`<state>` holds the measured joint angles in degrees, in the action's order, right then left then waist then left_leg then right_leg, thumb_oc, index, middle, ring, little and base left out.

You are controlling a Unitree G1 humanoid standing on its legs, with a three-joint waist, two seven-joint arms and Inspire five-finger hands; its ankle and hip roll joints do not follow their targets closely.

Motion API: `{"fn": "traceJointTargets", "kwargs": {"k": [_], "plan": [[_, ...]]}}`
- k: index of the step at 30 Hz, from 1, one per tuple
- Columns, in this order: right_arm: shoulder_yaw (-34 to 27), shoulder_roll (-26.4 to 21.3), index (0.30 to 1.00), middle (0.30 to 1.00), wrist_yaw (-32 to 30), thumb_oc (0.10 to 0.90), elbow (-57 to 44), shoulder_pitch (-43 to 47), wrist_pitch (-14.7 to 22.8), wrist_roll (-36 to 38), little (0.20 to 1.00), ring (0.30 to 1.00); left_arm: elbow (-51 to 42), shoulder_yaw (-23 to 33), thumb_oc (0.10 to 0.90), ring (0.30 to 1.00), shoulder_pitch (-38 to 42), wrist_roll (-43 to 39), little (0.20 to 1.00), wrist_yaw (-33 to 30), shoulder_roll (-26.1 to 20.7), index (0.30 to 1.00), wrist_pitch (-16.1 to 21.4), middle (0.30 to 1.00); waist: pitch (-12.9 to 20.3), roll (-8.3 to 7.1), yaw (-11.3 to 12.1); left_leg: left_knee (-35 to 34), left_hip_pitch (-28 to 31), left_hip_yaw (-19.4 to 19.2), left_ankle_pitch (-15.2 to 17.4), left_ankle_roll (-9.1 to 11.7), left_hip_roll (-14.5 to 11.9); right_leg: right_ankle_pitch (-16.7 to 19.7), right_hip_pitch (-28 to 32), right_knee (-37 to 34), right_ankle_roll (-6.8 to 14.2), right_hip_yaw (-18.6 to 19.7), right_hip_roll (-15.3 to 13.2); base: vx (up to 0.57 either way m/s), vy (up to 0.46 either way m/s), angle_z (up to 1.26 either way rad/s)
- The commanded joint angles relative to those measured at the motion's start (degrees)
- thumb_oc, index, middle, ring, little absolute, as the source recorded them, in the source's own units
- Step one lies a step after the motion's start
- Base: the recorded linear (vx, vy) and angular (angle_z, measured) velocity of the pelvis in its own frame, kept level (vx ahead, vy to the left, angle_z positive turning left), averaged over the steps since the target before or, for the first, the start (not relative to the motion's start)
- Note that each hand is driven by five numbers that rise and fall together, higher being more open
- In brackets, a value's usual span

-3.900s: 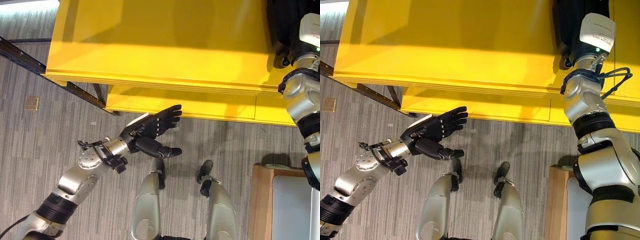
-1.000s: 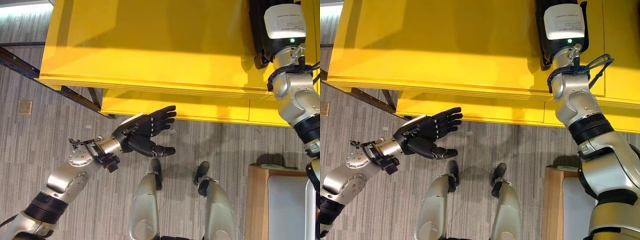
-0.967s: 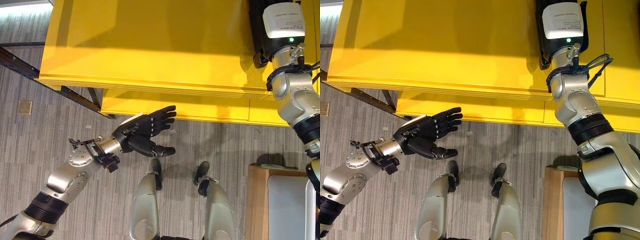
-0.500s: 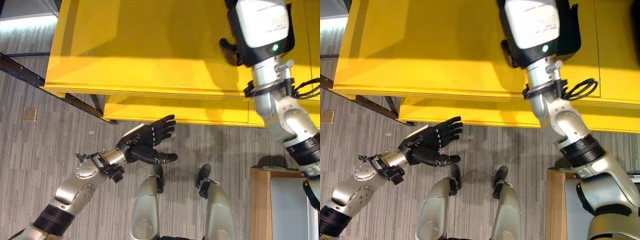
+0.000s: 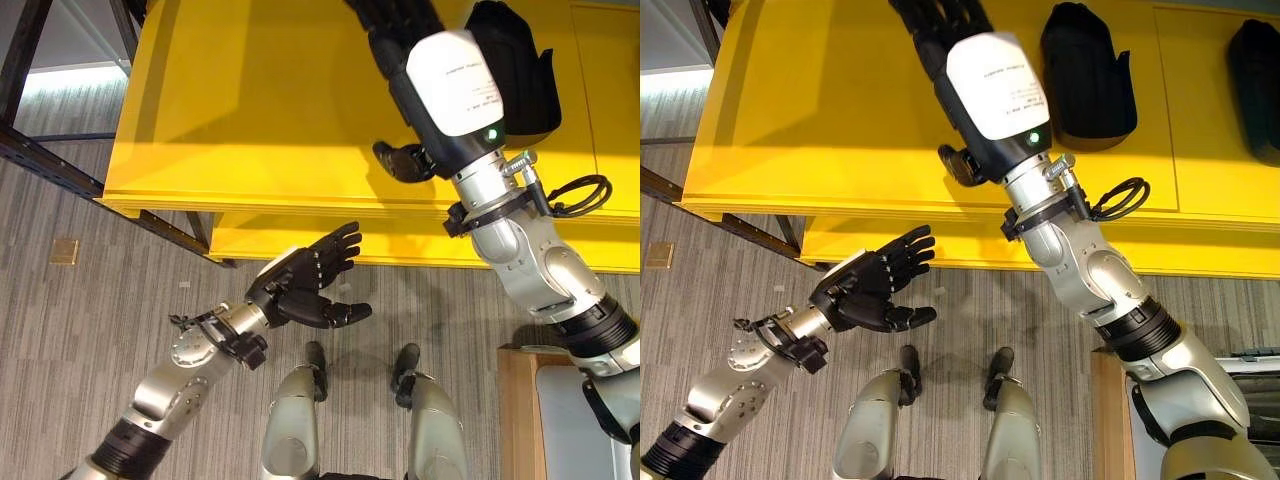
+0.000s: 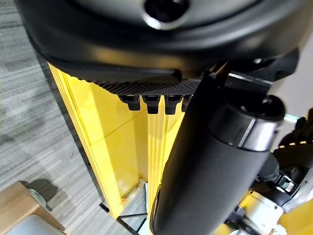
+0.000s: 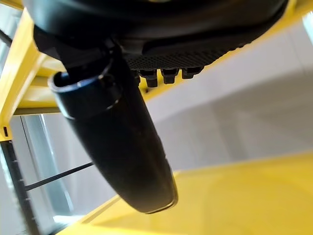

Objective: Move parts from the plastic box to the shelf.

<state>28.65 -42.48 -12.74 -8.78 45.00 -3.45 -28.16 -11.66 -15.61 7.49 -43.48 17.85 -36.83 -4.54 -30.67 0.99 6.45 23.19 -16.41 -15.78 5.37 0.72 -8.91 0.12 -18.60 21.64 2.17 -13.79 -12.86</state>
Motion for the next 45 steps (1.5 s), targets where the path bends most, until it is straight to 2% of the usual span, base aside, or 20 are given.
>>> {"fn": "traceJointTargets", "kwargs": {"k": [1,4,6,7,9,11,15,17,18,20,23,25,26,29,32,34,36,39,44,45], "plan": [[-5.0,-1.6,1.000,1.000,-2.2,0.900,-10.6,2.5,6.9,5.6,1.000,1.000,-10.2,1.3,0.900,1.000,-1.2,1.9,1.000,0.0,0.8,1.000,7.8,1.000,5.0,0.85,-0.4,-3.5,6.2,1.7,-0.9,2.6,-2.4,-5.0,6.1,0.1,2.5,-0.6,-0.3,0.03,0.096,0.03],[-7.5,-2.1,1.000,1.000,-0.8,0.900,-12.5,-2.8,12.1,8.5,1.000,1.000,-10.1,2.3,0.900,1.000,-3.5,2.2,1.000,-0.2,0.9,1.000,8.3,1.000,6.2,0.58,-1.0,-5.0,8.1,1.2,-1.3,2.7,-2.5,-4.5,8.0,-1.8,2.6,-0.8,-0.2,0.02,0.096,0.02],[-10.8,-2.8,1.000,1.000,3.7,0.900,-14.9,-9.5,17.0,13.8,1.000,1.000,-9.8,4.0,0.900,1.000,-6.3,2.8,1.000,0.7,1.4,1.000,8.7,1.000,7.5,0.17,-1.7,-6.2,10.0,0.8,-1.3,2.8,-2.5,-4.2,10.1,-3.5,2.8,-0.9,-0.2,0.01,0.162,-0.03],[-13.8,-3.5,1.000,1.000,10.2,0.900,-17.0,-16.2,19.3,18.6,1.000,1.000,-9.5,5.5,0.900,1.000,-8.8,3.1,1.000,2.7,1.5,1.000,9.0,1.000,8.7,-0.39,-2.3,-7.2,11.5,0.5,-1.2,2.7,-2.3,-3.2,11.8,-5.8,3.4,-0.8,-0.5,-0.03,0.181,-0.03],[-15.5,-4.6,1.000,1.000,15.5,0.900,-18.2,-20.3,18.2,23.4,1.000,1.000,-9.4,6.5,0.900,1.000,-10.5,3.5,1.000,4.3,1.5,1.000,9.3,1.000,9.4,-0.87,-2.8,-7.6,12.5,0.2,-1.1,2.5,-2.0,-2.0,12.7,-7.5,4.0,-0.4,-0.9,-0.06,0.175,0.00],[-19.4,-7.0,1.000,1.000,25.6,0.900,-19.9,-28.6,16.5,35.0,1.000,1.000,-9.3,7.9,0.900,1.000,-13.1,3.1,1.000,6.2,1.1,1.000,11.0,1.000,10.6,-1.96,-3.7,-7.9,13.6,-0.3,-0.5,1.8,-1.4,0.1,13.5,-9.7,5.4,0.4,-1.8,-0.09,0.231,-0.01],[-23.8,-7.9,1.000,1.000,28.8,0.900,-20.0,-35.0,17.1,42.5,1.000,1.000,-8.7,8.1,0.900,1.000,-13.7,5.0,1.000,8.4,0.0,1.000,11.7,1.000,11.4,-3.76,-4.9,-7.7,14.2,-0.8,0.5,0.9,-0.7,3.6,14.0,-12.7,7.4,1.7,-3.0,-0.08,0.155,0.00],[-26.7,-7.5,1.000,1.000,29.5,0.900,-20.1,-38.9,17.5,44.0,1.000,1.000,-8.1,7.7,0.900,1.000,-13.6,5.6,1.000,10.1,-0.8,1.000,12.2,1.000,11.6,-5.17,-5.8,-7.9,14.7,-1.5,1.7,0.1,0.4,8.3,13.8,-16.4,9.1,2.3,-4.5,-0.11,0.150,-0.03],[-27.9,-7.2,1.000,1.000,29.1,0.900,-20.2,-40.3,17.3,44.4,1.000,1.000,-8.1,7.6,0.900,1.000,-13.6,6.0,1.000,10.7,-1.0,1.000,12.4,1.000,11.6,-5.71,-6.0,-8.2,15.0,-2.1,2.1,-0.2,0.8,10.5,13.7,-18.1,9.7,1.7,-5.4,-0.13,0.139,-0.05],[-29.6,-6.7,1.000,1.000,28.7,0.900,-19.8,-41.9,18.7,45.4,1.000,1.000,-7.9,7.7,0.900,1.000,-14.2,7.1,1.000,10.2,-0.8,1.000,13.2,1.000,11.7,-6.02,-5.4,-9.6,16.5,-4.6,3.4,0.5,0.3,13.4,13.5,-19.5,11.6,-3.7,-6.7,-0.14,0.148,-0.15],[-29.8,-6.2,1.000,1.000,27.0,0.900,-19.1,-41.7,19.1,45.7,1.000,1.000,-7.5,7.5,0.900,1.000,-14.7,9.1,1.000,8.2,-0.4,1.000,14.2,1.000,11.8,-6.05,-4.9,-12.0,18.0,-9.2,2.4,0.5,-0.8,15.3,12.2,-15.2,11.9,-8.7,-8.4,-0.20,0.098,-0.75],[-30.6,-6.5,1.000,1.000,23.7,0.900,-18.6,-42.7,18.1,44.0,1.000,1.000,-6.9,7.2,0.900,1.000,-14.6,8.9,1.000,7.8,-0.6,1.000,14.6,1.000,12.1,-5.66,-5.4,-12.4,17.7,-9.7,1.8,-0.5,-1.0,13.2,12.0,-11.2,11.1,-7.4,-8.4,-0.22,0.090,-1.07],[-32.4,-6.8,1.000,1.000,19.9,0.900,-17.8,-45.0,18.4,42.4,1.000,1.000,-6.2,7.2,0.900,1.000,-14.8,7.7,1.000,8.1,-0.8,1.000,15.2,1.000,12.5,-4.95,-6.1,-12.8,17.0,-9.5,0.6,-1.4,-1.3,9.2,13.2,-7.3,8.9,-5.6,-7.3,-0.20,0.076,-0.63],[-37.3,-6.2,1.000,1.000,16.7,0.900,-16.8,-49.5,20.8,42.0,1.000,1.000,-4.8,8.1,0.900,1.000,-16.8,6.1,1.000,10.6,-0.6,1.000,17.1,1.000,13.7,-4.10,-6.8,-12.6,15.4,-9.6,-0.2,-2.8,-1.9,3.7,16.0,-0.6,5.8,-2.8,-7.2,-0.23,-0.054,-0.45],[-43.6,-5.2,1.000,1.000,16.6,0.900,-18.3,-52.8,20.0,41.1,1.000,1.000,-4.5,10.2,0.900,1.000,-18.9,2.5,1.000,11.3,-1.0,1.000,17.6,1.000,15.6,-5.16,-7.5,-10.7,11.0,-10.8,-0.4,-3.5,-2.4,1.5,23.0,2.0,6.2,0.9,-7.5,-0.16,-0.320,-0.72],[-44.4,-5.1,1.000,1.000,16.7,0.900,-19.0,-52.9,18.9,39.4,1.000,1.000,-5.0,11.8,0.900,1.000,-19.6,1.4,1.000,10.3,-1.2,1.000,17.5,1.000,15.6,-5.44,-7.3,-9.6,9.6,-12.7,-1.5,-1.8,-4.9,-1.6,25.0,-1.5,6.1,-1.1,-6.7,-0.05,-0.319,-0.64],[-44.4,-5.9,1.000,1.000,17.4,0.900,-18.6,-51.8,16.8,37.5,1.000,1.000,-5.5,13.7,0.900,1.000,-20.5,0.0,1.000,7.1,-0.5,1.000,17.4,1.000,15.2,-5.61,-6.1,-9.1,8.0,-14.8,-6.0,2.6,-10.0,-5.6,28.0,-8.2,6.2,-5.2,-4.5,-0.04,-0.391,-0.87],[-42.8,-7.3,1.000,1.000,14.8,0.900,-16.5,-48.2,11.5,36.2,1.000,1.000,-5.4,14.2,0.900,1.000,-19.7,-0.2,1.000,5.6,1.9,1.000,18.2,1.000,14.2,-5.37,-4.9,-12.5,7.1,-13.9,-12.5,7.5,-13.9,-5.0,28.5,-14.2,7.1,-6.3,-1.3,-0.11,-0.442,-1.11],[-41.2,-9.1,1.000,1.000,7.7,0.900,-15.5,-45.3,5.0,30.8,1.000,1.000,-7.1,14.6,0.900,1.000,-20.2,1.5,1.000,5.0,3.9,1.000,19.9,1.000,12.9,-6.31,-5.1,-19.9,9.4,-8.0,-14.9,9.5,-13.5,-2.6,23.9,-17.4,6.5,-2.2,0.6,-0.13,-0.220,-1.03],[-38.5,-9.9,1.000,1.000,5.6,0.900,-12.9,-40.6,4.7,27.4,1.000,1.000,-7.3,13.2,0.900,1.000,-19.2,2.5,1.000,2.3,5.0,1.000,21.0,1.000,12.6,-5.67,-4.3,-21.5,9.5,1.0,-14.1,8.1,-11.0,-1.5,19.4,-17.3,5.5,3.2,2.2,-0.14,-0.011,-1.28]]}}
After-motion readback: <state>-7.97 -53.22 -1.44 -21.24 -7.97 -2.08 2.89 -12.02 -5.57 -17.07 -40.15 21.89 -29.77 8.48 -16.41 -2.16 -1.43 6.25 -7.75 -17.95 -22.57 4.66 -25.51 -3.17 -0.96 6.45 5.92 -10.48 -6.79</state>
